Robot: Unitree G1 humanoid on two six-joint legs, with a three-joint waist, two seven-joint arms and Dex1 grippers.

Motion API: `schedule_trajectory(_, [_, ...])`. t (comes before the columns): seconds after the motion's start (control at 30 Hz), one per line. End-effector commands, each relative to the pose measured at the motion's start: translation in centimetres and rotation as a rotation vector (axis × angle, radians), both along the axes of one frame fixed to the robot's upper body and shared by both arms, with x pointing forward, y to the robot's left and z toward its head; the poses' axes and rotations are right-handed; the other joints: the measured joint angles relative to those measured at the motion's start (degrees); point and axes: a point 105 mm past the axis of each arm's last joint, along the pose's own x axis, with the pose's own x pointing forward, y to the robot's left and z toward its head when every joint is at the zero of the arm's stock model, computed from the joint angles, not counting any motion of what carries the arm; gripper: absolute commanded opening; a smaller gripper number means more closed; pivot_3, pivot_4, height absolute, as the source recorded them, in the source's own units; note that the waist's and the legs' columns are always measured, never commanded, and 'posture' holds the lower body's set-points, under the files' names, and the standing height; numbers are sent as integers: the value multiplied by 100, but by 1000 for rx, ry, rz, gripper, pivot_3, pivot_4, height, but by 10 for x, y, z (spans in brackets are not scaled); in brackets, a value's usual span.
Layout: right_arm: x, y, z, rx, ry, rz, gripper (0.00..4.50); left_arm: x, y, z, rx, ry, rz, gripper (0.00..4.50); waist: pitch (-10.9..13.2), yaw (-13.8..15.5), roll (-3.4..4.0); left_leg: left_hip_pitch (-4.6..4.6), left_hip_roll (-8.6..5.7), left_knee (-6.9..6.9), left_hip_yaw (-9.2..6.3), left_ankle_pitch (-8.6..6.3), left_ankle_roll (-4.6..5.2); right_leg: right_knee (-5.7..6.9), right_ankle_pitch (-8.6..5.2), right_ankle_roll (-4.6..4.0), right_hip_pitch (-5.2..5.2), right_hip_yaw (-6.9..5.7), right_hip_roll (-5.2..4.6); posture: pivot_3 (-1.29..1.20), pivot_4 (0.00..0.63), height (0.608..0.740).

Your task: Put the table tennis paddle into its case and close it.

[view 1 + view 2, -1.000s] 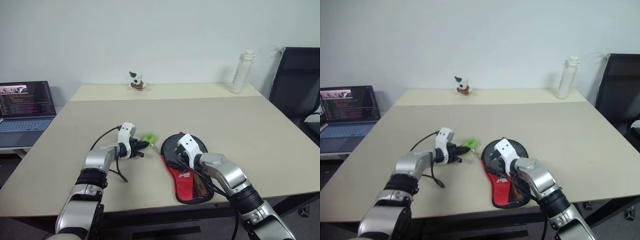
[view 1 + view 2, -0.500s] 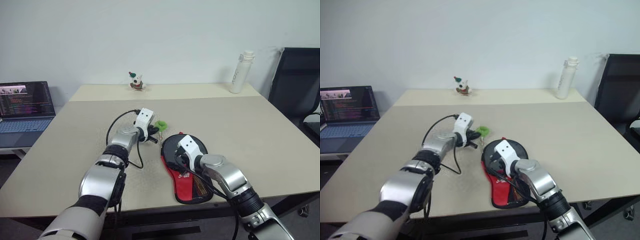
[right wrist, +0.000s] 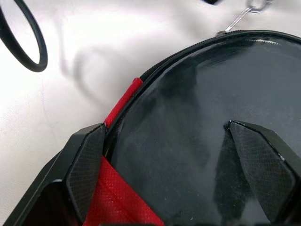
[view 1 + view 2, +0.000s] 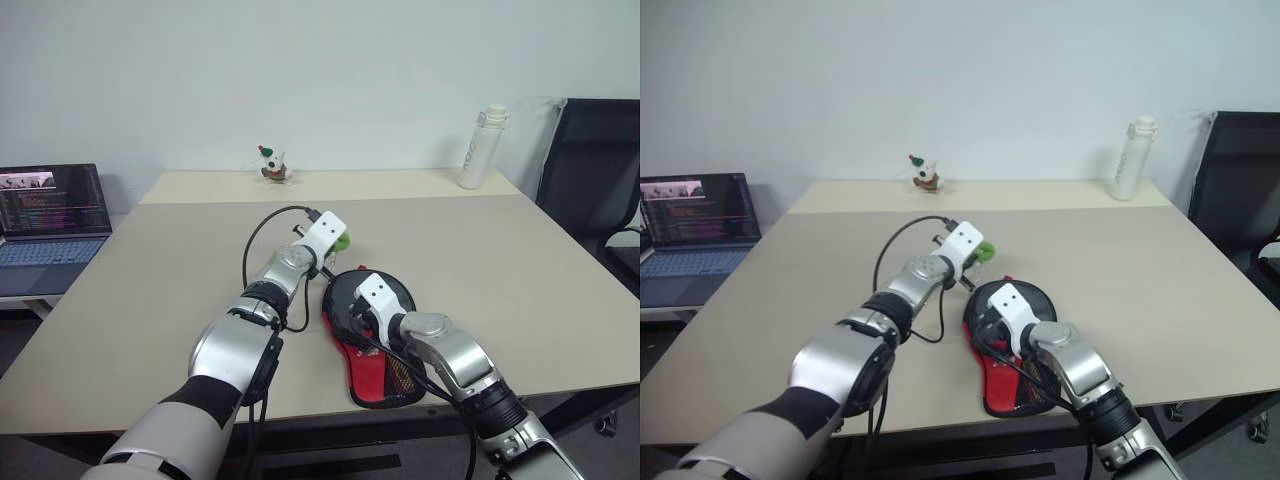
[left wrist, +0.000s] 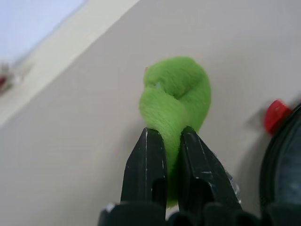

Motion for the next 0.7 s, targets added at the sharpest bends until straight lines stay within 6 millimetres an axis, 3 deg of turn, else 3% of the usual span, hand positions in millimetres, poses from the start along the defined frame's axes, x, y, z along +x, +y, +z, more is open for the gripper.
schedule_trajectory(0.03, [-30,-16,-74,-123,266,-22,4500,2,-25,42,52,-165,-74,9,-4,-1,0,5,0,0,0,-1,-2,-1,0,0,6,0,0,0,150,740])
schedule_trajectory(0.47, [-69,-17,-92,-135,342,-3,4500,-23,-103,55,326,-374,-339,9,-60,89,4,14,-1,4,-7,-15,-23,-24,-2,2,28,-6,-1,0,150,740])
schedule_trajectory(0.7, [-77,-16,-93,-124,361,-21,4500,-49,-150,45,448,-480,-522,9,-67,102,9,13,-1,6,-7,-25,-34,-37,-3,3,35,-6,-3,0,150,740])
